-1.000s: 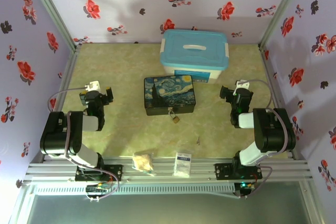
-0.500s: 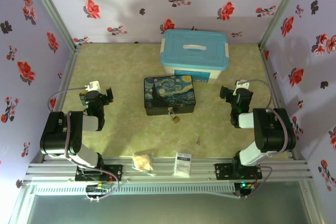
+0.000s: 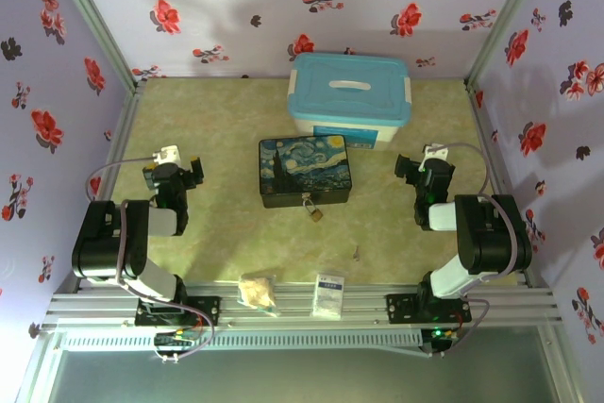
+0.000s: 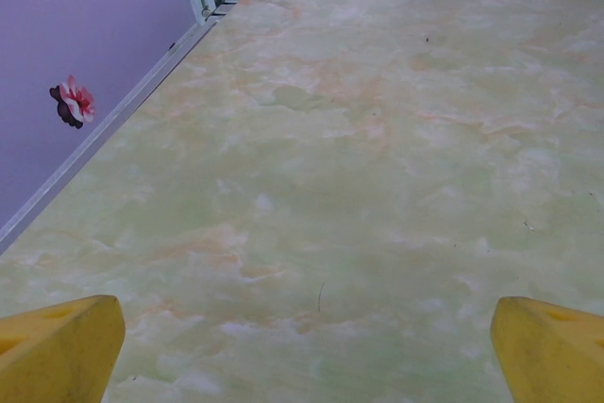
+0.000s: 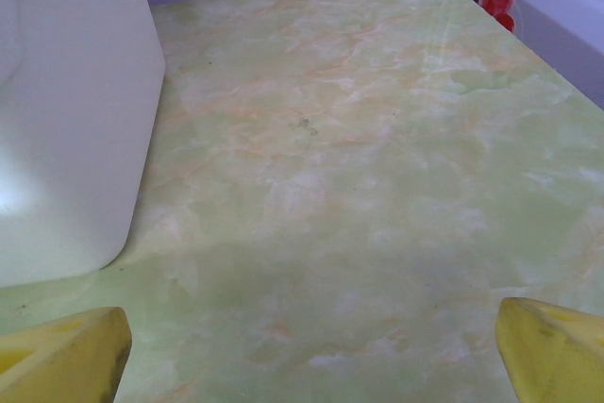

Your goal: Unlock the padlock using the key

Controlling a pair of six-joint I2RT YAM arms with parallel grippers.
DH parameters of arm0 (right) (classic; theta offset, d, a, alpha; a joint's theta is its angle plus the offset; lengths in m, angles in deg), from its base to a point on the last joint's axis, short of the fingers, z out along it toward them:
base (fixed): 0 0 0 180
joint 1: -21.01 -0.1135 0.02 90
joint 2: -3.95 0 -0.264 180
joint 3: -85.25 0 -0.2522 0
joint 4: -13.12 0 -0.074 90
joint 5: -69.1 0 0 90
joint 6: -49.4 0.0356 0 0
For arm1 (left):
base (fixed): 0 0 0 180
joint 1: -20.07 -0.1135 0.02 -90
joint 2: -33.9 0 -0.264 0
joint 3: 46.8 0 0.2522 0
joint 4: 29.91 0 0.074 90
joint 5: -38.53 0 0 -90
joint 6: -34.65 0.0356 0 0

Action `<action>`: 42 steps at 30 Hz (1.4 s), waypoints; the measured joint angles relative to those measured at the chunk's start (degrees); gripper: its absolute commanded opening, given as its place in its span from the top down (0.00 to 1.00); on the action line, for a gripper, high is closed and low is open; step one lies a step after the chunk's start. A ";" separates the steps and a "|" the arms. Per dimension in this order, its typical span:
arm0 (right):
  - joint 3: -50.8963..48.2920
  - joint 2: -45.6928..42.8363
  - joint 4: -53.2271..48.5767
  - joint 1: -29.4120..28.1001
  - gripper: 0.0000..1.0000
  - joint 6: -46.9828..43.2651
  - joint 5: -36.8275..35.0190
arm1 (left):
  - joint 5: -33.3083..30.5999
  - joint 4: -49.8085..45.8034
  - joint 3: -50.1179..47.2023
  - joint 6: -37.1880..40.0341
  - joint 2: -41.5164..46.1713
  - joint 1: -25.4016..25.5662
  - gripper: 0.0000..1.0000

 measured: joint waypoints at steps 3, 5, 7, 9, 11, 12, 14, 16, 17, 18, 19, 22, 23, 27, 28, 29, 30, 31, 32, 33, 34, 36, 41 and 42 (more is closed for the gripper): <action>0.00 -0.02 0.00 0.00 0.01 0.00 0.00 | 0.48 0.00 0.00 0.00 0.02 0.00 0.00; 0.00 -0.59 -0.44 0.00 0.01 0.00 0.00 | 0.72 -0.46 0.00 0.00 0.57 0.00 0.00; 0.00 -2.64 -2.23 0.00 0.01 0.00 0.00 | 0.96 -3.02 0.00 0.00 3.34 0.00 0.00; 0.13 -5.86 -4.79 0.00 0.01 0.02 -0.04 | 1.07 -6.60 0.42 0.00 7.52 0.00 0.00; 0.85 -9.66 -8.44 0.00 0.01 0.57 -0.63 | 1.11 -10.78 1.81 -0.28 12.17 0.00 0.00; 1.51 -11.80 -10.97 0.00 0.01 1.27 -1.20 | 1.11 -12.81 2.82 -0.85 14.43 0.00 0.00; 2.82 -16.24 -15.78 0.00 0.01 2.99 -1.99 | 1.11 -16.79 4.59 -3.10 18.32 0.00 0.00; 3.37 -21.07 -19.43 0.00 0.01 5.20 -2.27 | 1.31 -20.85 5.70 -7.37 22.93 0.00 0.00; 3.37 -23.28 -21.09 0.00 0.01 6.49 -2.43 | 1.53 -22.47 5.95 -9.49 24.94 0.00 0.00; 3.37 -25.46 -22.91 0.04 0.01 7.89 -2.60 | 2.14 -23.96 6.01 -11.78 26.80 -0.02 0.00; 3.54 -27.91 -25.53 0.11 0.01 9.66 -2.60 | 2.99 -25.44 6.01 -14.05 28.72 -0.02 0.00; 4.63 -33.70 -33.35 0.66 0.01 13.73 0.31 | 8.22 -29.03 5.92 -21.18 33.27 -0.07 0.00; 5.22 -34.88 -35.65 0.74 0.01 14.80 2.19 | 10.36 -30.10 5.92 -23.10 34.38 -0.07 0.00; 7.61 -37.20 -43.36 0.85 0.01 19.39 12.33 | 19.67 -35.19 5.86 -30.08 37.90 0.44 0.00; 7.78 -37.35 -44.89 0.85 0.01 20.48 14.56 | 21.11 -36.26 5.88 -30.97 38.23 0.83 0.00; 7.80 -37.44 -46.69 0.55 0.01 21.59 16.90 | 22.82 -38.49 6.03 -31.76 38.56 2.05 0.00; 7.80 -37.44 -48.78 -0.02 0.01 22.45 18.64 | 24.26 -41.09 6.43 -32.46 38.62 3.96 0.00; 7.80 -37.42 -50.62 -0.79 0.01 22.86 19.71 | 25.20 -42.97 6.80 -32.83 38.62 5.68 0.00; 7.80 -37.42 -53.07 -2.45 0.01 23.28 20.52 | 26.18 -44.96 7.08 -33.38 38.62 8.15 0.00; 7.80 -37.42 -55.43 -4.44 0.03 23.54 21.00 | 26.91 -46.62 7.34 -33.92 38.71 10.69 0.00; 7.80 -37.42 -57.16 -6.25 0.04 23.93 21.05 | 27.41 -47.84 7.58 -34.18 38.73 12.61 0.00; 7.80 -37.42 -61.61 -11.41 0.06 24.61 20.33 | 28.17 -51.17 8.39 -34.84 38.73 17.86 0.00; 7.80 -36.89 -70.10 -25.22 0.14 27.06 14.91 | 28.20 -55.84 9.84 -38.01 38.66 28.39 0.00; 7.80 -36.52 -71.36 -27.74 0.18 27.82 13.70 | 27.56 -56.59 10.16 -38.75 38.66 31.04 0.00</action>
